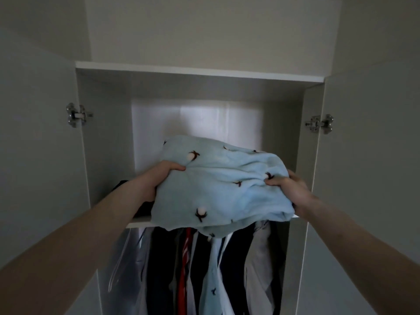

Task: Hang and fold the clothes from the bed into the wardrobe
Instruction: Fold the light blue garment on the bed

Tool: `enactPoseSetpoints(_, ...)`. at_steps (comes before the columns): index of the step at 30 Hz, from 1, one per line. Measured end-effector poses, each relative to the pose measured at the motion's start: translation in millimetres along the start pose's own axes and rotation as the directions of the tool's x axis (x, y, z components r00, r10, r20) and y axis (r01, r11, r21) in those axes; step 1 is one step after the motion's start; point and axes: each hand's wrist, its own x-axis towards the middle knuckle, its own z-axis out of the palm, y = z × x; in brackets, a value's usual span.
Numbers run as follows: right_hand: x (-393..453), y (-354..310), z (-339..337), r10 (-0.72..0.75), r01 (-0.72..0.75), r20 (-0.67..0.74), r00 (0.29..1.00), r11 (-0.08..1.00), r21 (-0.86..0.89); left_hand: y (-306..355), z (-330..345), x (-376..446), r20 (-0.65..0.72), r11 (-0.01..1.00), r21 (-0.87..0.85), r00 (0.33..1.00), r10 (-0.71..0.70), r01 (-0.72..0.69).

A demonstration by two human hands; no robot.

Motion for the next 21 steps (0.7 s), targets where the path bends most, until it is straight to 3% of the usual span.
enactPoseSetpoints(11, 140, -4, 31, -0.02, 0.019, -0.074, 0.997, 1.0, -0.009, 33, -10, 156, 0.1, 1.0, -0.015, 0.995, 0.022, -0.02)
enactPoseSetpoints(21, 287, 10, 53, 0.025, -0.024, -0.027, 0.999, 1.0, 0.018, 49, -14, 297, 0.026, 1.0, 0.015, 0.999, -0.023, 0.022)
